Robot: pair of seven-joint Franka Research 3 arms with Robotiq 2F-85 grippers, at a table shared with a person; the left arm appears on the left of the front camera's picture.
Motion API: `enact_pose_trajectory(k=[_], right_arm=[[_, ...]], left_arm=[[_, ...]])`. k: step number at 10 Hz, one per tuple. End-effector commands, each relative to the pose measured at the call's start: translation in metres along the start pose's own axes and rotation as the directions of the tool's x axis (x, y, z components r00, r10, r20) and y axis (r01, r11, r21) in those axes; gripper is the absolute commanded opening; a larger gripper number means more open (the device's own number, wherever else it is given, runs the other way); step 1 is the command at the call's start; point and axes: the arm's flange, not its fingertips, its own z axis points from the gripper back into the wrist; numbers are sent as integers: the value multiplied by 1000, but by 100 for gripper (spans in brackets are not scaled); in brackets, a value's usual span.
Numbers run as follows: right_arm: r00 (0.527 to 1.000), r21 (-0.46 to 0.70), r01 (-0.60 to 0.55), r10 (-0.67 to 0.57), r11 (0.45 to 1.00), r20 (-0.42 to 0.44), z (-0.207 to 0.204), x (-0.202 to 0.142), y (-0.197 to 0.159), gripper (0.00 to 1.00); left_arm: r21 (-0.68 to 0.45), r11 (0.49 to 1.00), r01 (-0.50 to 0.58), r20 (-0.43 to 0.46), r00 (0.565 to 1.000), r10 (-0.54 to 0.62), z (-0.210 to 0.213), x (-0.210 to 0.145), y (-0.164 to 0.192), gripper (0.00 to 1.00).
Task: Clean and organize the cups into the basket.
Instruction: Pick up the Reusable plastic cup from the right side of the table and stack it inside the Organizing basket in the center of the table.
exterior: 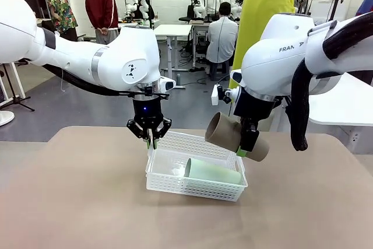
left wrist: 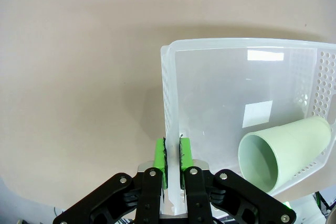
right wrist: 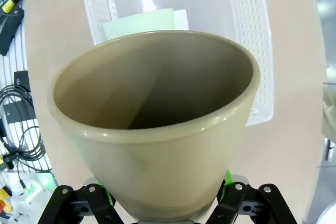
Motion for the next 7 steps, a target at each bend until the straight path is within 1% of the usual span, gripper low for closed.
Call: enact_pose_trajectory(k=[1, 2, 3, 5, 7], right_arm=[[1000, -16, 7, -7, 1000, -10, 2, 6, -3, 0], [1000, 0, 0, 0, 1000, 0, 0, 0, 0, 83], [998, -14, -53, 52, 999, -17, 2, 19, -12, 83], [981, -59, -143, 134, 988, -140, -2, 58, -26, 83], [962, -91, -216, 196, 972, -191, -13, 76, -31, 83]], left_arm=[[3, 1000, 3, -1, 1000, -3, -1, -1, 0, 0], [3, 1000, 3, -1, 1000, -3, -1, -1, 0, 0], [3, 1000, 3, -1, 1000, -3, -1, -1, 0, 0], [3, 1000, 3, -1, 1000, -3, -1, -1, 0, 0], [3, 1000, 3, -1, 1000, -3, -1, -1, 0, 0]])
